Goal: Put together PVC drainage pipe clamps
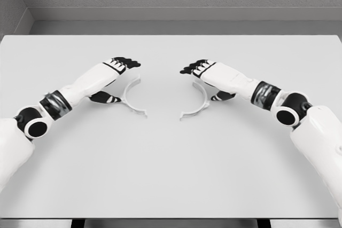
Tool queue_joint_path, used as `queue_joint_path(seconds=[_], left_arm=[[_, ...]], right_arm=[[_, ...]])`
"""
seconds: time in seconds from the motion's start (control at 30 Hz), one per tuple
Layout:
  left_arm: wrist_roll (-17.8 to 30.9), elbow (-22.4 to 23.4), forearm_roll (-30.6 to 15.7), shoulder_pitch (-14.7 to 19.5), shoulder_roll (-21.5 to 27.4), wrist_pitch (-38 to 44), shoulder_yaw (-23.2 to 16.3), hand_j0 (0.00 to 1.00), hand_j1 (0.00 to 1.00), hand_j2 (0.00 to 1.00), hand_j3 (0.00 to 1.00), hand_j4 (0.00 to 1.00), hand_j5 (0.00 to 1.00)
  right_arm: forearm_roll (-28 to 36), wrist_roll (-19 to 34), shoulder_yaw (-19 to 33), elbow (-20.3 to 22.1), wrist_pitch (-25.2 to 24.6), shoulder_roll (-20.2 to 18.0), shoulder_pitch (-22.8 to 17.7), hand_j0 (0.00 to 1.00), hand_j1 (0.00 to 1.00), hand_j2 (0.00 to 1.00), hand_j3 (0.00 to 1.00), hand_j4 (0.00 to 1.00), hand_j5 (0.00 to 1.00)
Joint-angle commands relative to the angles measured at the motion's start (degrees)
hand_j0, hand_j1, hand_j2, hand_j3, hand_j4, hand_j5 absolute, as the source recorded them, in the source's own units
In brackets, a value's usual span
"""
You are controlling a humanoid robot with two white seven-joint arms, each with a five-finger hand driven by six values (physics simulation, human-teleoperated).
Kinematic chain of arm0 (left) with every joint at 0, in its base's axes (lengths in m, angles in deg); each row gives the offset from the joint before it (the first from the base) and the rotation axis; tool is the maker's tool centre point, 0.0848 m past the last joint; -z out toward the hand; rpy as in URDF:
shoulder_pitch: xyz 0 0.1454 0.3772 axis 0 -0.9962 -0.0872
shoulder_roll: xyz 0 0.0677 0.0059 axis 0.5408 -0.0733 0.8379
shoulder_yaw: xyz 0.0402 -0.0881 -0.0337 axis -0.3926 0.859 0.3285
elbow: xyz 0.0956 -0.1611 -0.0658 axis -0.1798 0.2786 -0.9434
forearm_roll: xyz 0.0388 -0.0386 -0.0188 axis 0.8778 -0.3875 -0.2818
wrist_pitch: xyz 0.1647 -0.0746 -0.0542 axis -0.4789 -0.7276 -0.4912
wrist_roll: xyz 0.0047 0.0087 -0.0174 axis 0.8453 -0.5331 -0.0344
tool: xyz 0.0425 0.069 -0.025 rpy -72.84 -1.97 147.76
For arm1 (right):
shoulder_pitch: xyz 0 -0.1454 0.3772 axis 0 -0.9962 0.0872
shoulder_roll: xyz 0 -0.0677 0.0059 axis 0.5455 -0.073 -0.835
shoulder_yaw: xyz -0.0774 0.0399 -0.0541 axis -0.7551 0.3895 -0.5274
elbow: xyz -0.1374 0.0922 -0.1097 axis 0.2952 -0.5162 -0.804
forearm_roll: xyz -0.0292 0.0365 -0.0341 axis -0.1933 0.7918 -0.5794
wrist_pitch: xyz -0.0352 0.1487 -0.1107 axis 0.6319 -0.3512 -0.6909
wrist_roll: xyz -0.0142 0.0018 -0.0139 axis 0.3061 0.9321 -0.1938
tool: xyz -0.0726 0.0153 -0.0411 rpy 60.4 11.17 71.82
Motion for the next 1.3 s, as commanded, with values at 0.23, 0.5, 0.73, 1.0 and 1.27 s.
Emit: queue_joint_path(seconds=[0.23,0.5,0.73,1.0,1.27], left_arm=[[-0.01,-0.35,-0.36,-0.44,-2.09,0.01,0.04,1.00,1.00,1.00,1.00,1.00,1.00],[-0.10,0.53,-0.45,0.18,-1.21,0.01,0.92,1.00,1.00,1.00,1.00,1.00,1.00],[-0.10,3.43,-0.27,3.43,-0.95,0.01,0.31,1.00,1.00,1.00,1.00,1.00,1.00],[-0.01,5.81,-0.27,4.75,-4.29,0.01,0.04,1.00,1.00,1.00,1.00,1.00,1.00],[-0.01,7.39,-0.27,4.75,-5.08,0.01,0.04,1.00,1.00,1.00,1.00,1.00,1.00]], right_arm=[[-0.52,-0.03,-0.76,-1.73,-0.19,1.89,1.32,1.00,1.00,1.00,1.00,1.00,1.00],[-0.43,-0.03,-1.11,-2.35,-0.89,2.59,2.46,1.00,1.00,1.00,1.00,1.00,1.00],[4.48,1.55,9.44,9.16,-0.28,-6.90,0.18,1.00,1.00,1.00,1.00,1.00,1.00],[20.22,1.64,27.89,27.98,3.43,-23.07,-20.39,1.00,1.00,1.00,1.00,1.00,1.00],[20.66,1.38,32.29,27.27,3.43,-22.11,-27.77,1.00,1.00,1.00,1.00,1.00,1.00]])
